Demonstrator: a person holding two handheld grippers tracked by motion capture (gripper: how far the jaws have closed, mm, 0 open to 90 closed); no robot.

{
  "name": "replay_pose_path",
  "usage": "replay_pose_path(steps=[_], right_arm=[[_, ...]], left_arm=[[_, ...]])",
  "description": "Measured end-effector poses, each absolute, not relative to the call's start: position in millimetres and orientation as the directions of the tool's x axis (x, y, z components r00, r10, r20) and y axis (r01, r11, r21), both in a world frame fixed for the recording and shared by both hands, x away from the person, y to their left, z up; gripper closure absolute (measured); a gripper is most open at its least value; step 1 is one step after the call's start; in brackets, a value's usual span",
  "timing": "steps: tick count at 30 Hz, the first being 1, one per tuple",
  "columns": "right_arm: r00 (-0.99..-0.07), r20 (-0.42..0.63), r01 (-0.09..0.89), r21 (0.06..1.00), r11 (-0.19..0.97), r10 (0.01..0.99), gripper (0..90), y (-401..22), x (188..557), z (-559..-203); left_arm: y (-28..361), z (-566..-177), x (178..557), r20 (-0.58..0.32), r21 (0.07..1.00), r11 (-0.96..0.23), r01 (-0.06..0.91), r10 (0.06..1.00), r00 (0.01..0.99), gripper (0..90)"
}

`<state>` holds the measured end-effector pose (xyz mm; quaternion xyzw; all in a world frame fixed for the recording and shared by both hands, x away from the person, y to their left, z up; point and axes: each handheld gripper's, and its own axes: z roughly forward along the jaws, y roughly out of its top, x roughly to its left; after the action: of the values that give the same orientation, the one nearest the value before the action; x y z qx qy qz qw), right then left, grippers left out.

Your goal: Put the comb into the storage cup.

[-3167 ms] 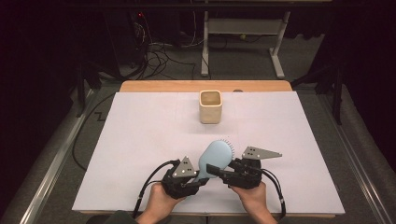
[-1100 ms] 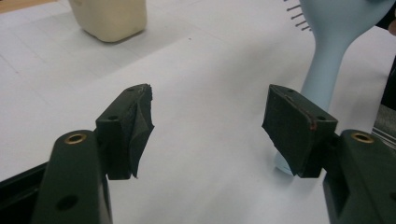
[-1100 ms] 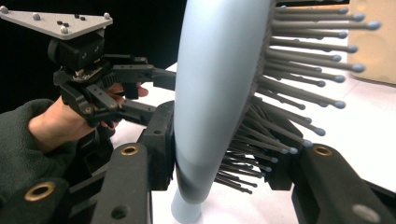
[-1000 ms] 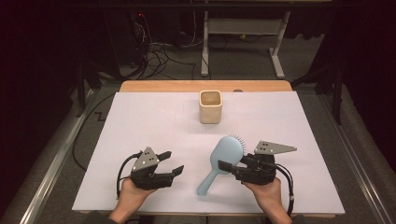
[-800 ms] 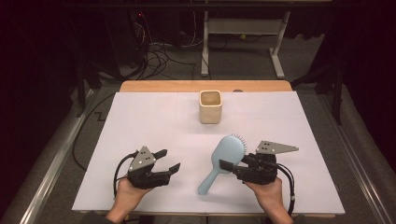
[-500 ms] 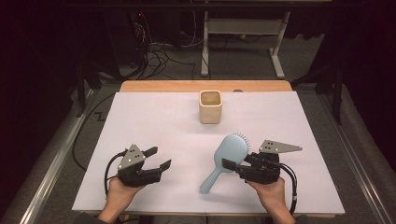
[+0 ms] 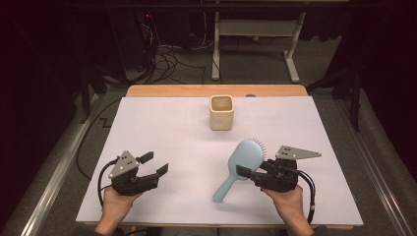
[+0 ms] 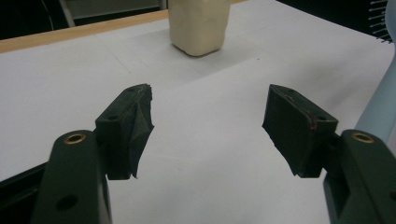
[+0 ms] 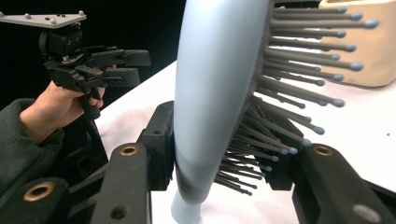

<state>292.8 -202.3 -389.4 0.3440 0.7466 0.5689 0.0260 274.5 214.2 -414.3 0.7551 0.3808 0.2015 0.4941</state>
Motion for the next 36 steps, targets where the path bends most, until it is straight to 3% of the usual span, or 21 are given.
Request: replay_pose_path(steps=[36], right_arm=[[-0.727,0.344,0.497,0.86,0.111,0.594,54.8,-224,299,-379]], left_arm=[[261,-432,273,-0.117,0.9,-0.122,0.418,0.857,0.502,34.2]])
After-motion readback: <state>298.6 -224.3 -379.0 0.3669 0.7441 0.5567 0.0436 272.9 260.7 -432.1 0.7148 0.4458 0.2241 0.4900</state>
